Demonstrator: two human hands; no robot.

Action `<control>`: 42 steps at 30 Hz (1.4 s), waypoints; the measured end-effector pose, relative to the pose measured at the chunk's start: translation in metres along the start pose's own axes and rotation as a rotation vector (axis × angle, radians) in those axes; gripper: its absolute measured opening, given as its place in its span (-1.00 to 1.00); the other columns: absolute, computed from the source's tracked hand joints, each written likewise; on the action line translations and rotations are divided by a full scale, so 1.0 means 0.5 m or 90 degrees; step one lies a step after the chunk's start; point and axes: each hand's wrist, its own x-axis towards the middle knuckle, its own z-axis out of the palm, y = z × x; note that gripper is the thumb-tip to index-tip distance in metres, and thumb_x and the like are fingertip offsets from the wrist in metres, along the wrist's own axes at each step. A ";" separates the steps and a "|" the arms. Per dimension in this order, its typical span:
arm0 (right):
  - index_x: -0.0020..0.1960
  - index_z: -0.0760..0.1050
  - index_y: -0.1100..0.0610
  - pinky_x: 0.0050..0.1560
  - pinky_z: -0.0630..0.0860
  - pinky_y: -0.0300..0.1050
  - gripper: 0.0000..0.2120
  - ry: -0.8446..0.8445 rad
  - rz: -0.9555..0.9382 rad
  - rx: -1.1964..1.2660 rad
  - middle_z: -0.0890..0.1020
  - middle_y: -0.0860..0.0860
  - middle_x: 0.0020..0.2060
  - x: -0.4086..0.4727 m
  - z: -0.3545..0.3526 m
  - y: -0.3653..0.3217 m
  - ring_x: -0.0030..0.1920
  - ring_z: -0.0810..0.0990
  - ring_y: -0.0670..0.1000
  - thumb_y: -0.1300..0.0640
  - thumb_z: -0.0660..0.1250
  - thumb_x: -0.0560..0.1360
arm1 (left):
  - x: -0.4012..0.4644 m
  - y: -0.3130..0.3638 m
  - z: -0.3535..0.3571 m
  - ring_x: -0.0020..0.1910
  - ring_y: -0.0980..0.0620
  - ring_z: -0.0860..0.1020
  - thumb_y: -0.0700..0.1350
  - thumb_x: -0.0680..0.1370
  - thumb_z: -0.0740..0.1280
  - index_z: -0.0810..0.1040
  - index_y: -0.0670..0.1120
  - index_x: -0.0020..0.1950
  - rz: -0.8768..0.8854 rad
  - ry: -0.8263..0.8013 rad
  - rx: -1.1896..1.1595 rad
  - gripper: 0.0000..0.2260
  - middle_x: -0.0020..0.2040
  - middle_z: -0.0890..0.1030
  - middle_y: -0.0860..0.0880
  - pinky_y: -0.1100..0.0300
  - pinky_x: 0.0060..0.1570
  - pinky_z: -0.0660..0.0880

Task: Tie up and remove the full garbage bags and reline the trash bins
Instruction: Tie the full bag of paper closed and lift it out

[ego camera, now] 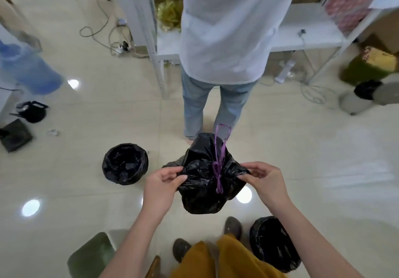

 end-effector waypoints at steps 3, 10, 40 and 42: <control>-0.16 0.70 0.04 -0.01 0.54 0.06 -0.75 0.050 0.007 0.034 0.71 0.11 -0.22 0.017 -0.105 0.007 -0.18 0.58 0.07 0.36 0.56 0.28 | 0.017 0.051 0.115 -0.29 0.21 0.61 -0.28 0.40 0.51 0.66 0.08 -0.16 0.018 -0.048 0.038 -0.76 -0.23 0.64 -0.02 0.39 -0.28 0.54; -0.11 0.70 0.18 0.05 0.53 0.18 -0.80 0.170 0.020 0.104 0.71 0.16 -0.18 0.051 -0.354 0.009 -0.15 0.58 0.22 0.37 0.55 0.30 | 0.040 0.164 0.402 -0.34 0.24 0.61 -0.30 0.38 0.52 0.69 -0.04 -0.08 0.064 -0.161 0.100 -0.80 -0.29 0.65 0.01 0.40 -0.33 0.51; -0.17 0.71 -0.04 -0.19 0.49 -0.26 -0.76 0.894 0.084 0.287 0.70 0.13 -0.20 0.228 -1.018 -0.009 -0.27 0.49 -0.05 0.27 0.58 0.28 | 0.105 0.551 1.486 -0.20 0.19 0.62 -0.30 0.42 0.48 0.69 0.03 -0.07 0.262 -0.795 0.335 -0.77 -0.16 0.66 -0.02 0.42 -0.28 0.49; -0.16 0.70 0.00 -0.22 0.47 -0.33 -0.75 0.919 0.082 0.293 0.70 0.15 -0.20 0.248 -1.084 -0.002 -0.27 0.47 -0.05 0.31 0.58 0.27 | 0.096 0.560 1.567 -0.22 0.13 0.63 -0.31 0.43 0.47 0.69 0.00 -0.07 0.257 -0.810 0.348 -0.78 -0.15 0.67 -0.07 0.40 -0.41 0.48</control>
